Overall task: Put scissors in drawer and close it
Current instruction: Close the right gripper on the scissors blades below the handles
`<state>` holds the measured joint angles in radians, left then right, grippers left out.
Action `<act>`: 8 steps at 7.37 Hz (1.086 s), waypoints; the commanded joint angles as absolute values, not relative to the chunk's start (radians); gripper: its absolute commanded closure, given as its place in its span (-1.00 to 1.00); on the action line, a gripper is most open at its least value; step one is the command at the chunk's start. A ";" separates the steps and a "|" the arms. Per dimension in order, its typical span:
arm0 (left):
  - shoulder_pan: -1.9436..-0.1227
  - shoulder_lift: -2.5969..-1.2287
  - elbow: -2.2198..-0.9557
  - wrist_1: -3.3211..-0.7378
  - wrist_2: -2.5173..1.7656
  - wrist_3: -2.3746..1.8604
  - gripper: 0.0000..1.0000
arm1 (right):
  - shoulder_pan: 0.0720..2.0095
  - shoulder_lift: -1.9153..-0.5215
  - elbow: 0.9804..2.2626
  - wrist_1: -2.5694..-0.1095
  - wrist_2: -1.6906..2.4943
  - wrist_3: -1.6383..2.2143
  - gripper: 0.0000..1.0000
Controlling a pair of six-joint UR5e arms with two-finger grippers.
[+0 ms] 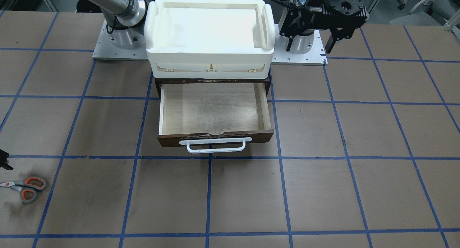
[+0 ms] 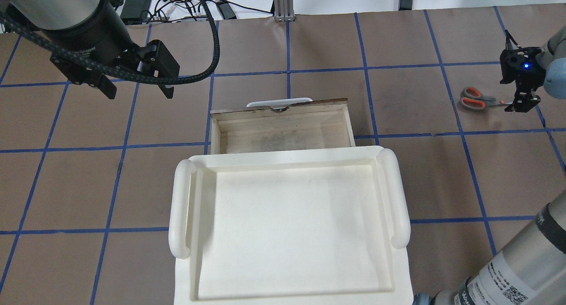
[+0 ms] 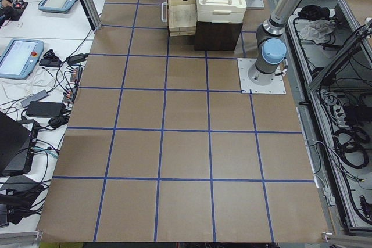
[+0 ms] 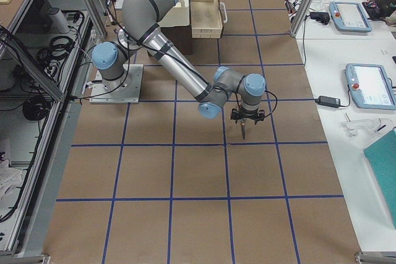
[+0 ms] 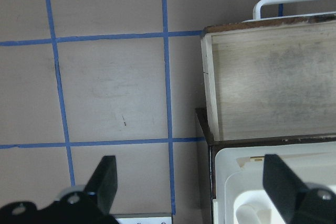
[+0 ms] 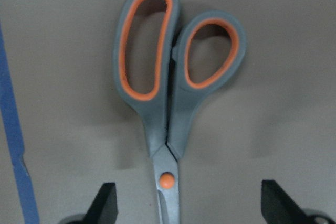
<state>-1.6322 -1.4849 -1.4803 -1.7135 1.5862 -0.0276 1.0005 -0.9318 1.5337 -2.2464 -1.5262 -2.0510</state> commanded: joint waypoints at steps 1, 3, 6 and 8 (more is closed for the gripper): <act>-1.632 -1.485 -1.480 -1.713 1.586 -0.028 -1.00 | 1.009 -0.923 1.519 -2.200 -1.526 -2.066 -0.93; -1.632 -1.485 -1.480 -1.713 1.586 -0.028 -1.00 | 1.020 -0.922 1.520 -2.133 -1.526 -2.065 -0.92; -1.632 -1.485 -1.480 -1.713 1.586 -0.028 -1.00 | 1.020 -0.922 1.520 -2.108 -1.528 -2.065 -0.89; -1.632 -1.485 -1.480 -1.713 1.586 -0.028 -1.00 | 1.020 -0.922 1.522 -2.109 -1.534 -2.065 -0.77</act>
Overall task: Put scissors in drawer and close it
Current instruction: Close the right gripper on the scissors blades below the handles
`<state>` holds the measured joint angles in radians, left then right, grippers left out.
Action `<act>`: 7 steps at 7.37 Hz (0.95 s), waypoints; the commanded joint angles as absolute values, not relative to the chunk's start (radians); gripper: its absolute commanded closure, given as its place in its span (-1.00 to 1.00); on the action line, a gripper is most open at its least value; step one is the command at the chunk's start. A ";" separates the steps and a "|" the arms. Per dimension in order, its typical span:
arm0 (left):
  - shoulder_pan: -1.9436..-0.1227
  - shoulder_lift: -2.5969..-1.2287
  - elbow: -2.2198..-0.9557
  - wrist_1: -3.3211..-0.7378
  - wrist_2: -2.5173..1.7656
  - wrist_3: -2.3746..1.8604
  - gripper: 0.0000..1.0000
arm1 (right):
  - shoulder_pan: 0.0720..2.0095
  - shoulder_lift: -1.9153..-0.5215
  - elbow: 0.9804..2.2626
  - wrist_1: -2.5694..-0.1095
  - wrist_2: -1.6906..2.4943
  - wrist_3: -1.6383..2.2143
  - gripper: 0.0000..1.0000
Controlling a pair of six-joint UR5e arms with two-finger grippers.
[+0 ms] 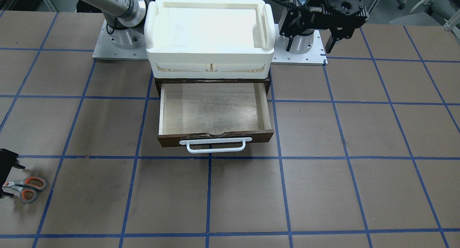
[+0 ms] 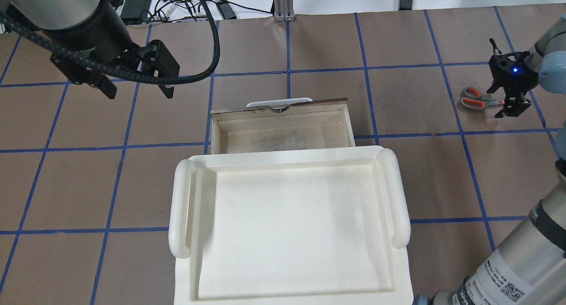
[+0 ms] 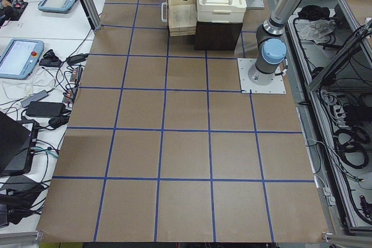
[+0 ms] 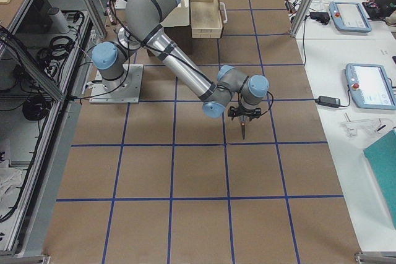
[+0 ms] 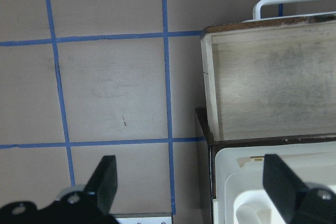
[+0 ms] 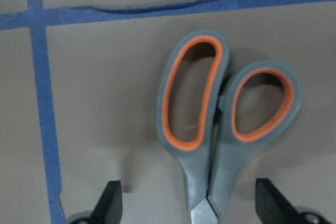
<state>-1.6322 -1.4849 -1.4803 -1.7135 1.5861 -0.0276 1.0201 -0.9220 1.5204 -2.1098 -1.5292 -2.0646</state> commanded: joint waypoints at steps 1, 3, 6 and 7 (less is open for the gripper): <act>-1.632 -1.485 -1.480 -1.713 1.586 -0.028 -1.00 | 1.020 -0.922 1.520 -2.109 -1.534 -2.065 -0.61; -1.632 -1.485 -1.480 -1.713 1.586 -0.028 -1.00 | 1.023 -0.923 1.520 -2.106 -1.563 -2.066 0.58; -1.632 -1.485 -1.480 -1.713 1.586 -0.028 -1.00 | 1.057 -0.939 1.519 -2.105 -1.631 -2.083 1.00; -1.632 -1.485 -1.480 -1.713 1.586 -0.028 -1.00 | 1.057 -0.966 1.519 -2.102 -1.628 -2.086 1.00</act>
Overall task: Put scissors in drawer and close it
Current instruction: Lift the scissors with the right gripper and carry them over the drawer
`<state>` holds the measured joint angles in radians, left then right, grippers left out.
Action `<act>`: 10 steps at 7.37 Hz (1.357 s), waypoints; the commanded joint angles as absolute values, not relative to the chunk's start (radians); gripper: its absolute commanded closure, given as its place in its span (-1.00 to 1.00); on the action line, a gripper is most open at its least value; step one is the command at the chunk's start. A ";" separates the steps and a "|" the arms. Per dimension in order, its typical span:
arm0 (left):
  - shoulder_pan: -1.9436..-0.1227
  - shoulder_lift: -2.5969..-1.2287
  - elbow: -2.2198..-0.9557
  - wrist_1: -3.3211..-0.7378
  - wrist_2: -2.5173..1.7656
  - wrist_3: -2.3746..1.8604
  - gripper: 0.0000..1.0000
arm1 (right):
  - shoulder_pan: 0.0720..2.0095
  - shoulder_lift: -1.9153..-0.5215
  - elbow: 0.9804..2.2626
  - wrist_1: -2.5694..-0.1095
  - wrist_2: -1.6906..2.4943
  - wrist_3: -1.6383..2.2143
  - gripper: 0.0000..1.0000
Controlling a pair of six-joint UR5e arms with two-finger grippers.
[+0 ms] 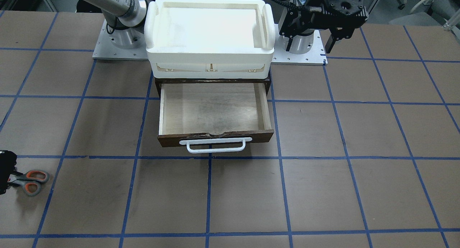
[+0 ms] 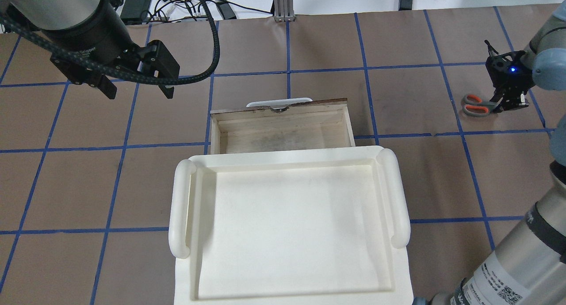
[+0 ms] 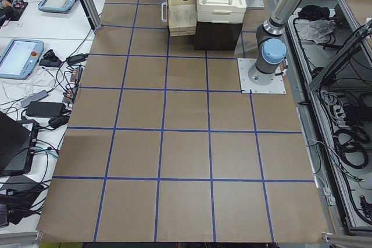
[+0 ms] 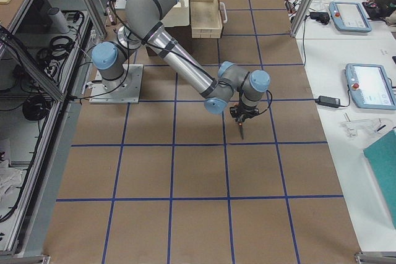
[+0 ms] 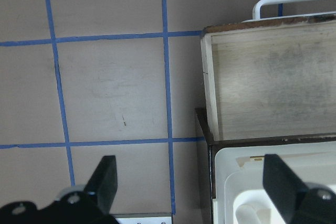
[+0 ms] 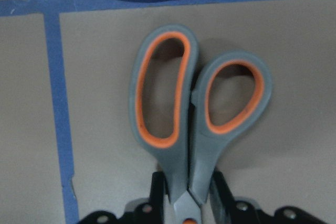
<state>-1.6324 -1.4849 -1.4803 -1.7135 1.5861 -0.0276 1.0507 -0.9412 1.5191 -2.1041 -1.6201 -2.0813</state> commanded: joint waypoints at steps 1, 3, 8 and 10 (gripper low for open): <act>-1.632 -1.485 -1.480 -1.713 1.586 -0.028 -1.00 | 1.058 -0.979 1.519 -2.095 -1.629 -2.086 1.00; -1.634 -1.485 -1.480 -1.713 1.586 -0.028 -1.00 | 1.081 -1.049 1.519 -2.071 -1.617 -2.083 1.00; -1.632 -1.485 -1.480 -1.713 1.586 -0.028 -1.00 | 1.288 -1.313 1.517 -1.873 -1.568 -1.950 1.00; -1.632 -1.485 -1.480 -1.713 1.585 -0.028 -1.00 | 1.435 -1.362 1.517 -1.858 -1.574 -1.854 1.00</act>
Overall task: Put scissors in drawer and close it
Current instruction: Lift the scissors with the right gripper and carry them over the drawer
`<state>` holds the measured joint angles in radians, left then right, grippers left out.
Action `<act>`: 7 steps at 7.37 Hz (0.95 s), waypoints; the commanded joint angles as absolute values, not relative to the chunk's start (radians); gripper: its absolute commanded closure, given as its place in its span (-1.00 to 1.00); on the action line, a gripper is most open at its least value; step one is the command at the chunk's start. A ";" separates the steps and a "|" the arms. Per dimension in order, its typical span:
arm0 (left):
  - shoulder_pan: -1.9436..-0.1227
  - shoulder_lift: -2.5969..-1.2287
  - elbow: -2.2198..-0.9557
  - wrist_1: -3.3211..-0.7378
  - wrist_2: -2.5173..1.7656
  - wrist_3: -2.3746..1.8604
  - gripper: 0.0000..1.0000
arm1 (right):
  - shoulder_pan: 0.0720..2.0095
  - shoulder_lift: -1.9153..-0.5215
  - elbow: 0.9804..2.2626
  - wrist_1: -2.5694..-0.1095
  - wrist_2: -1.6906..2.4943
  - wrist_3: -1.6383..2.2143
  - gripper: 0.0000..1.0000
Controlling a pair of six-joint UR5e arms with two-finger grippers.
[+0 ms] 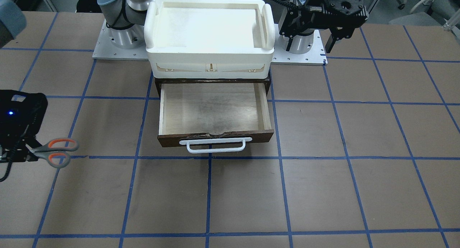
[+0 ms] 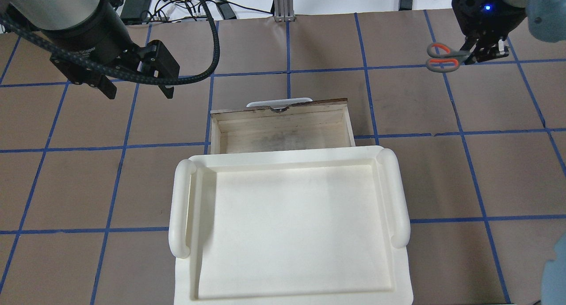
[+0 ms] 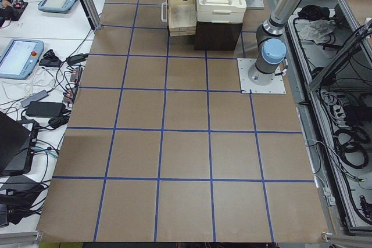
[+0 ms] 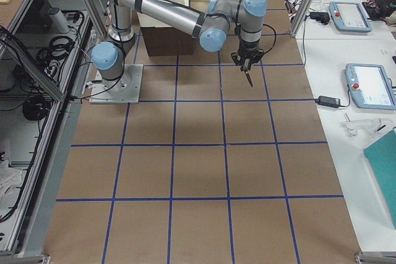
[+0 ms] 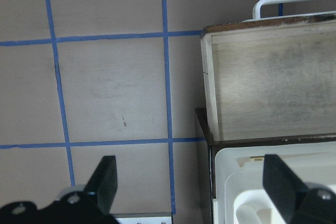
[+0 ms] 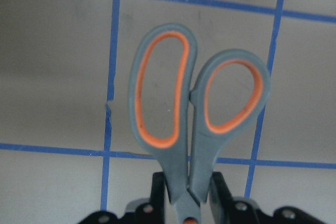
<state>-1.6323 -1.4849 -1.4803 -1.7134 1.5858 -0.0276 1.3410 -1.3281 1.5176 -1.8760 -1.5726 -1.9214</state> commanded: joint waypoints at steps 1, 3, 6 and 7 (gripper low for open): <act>-1.632 -1.485 -1.480 -1.713 1.585 -0.028 -1.00 | 1.512 -1.377 1.517 -1.838 -1.574 -1.748 1.00; -1.632 -1.485 -1.480 -1.713 1.585 -0.028 -1.00 | 1.644 -1.378 1.517 -1.838 -1.589 -1.668 1.00; -1.632 -1.485 -1.480 -1.713 1.585 -0.028 -1.00 | 1.810 -1.367 1.522 -1.815 -1.586 -1.516 1.00; -1.632 -1.485 -1.480 -1.713 1.585 -0.028 -1.00 | 1.853 -1.358 1.523 -1.813 -1.579 -1.479 1.00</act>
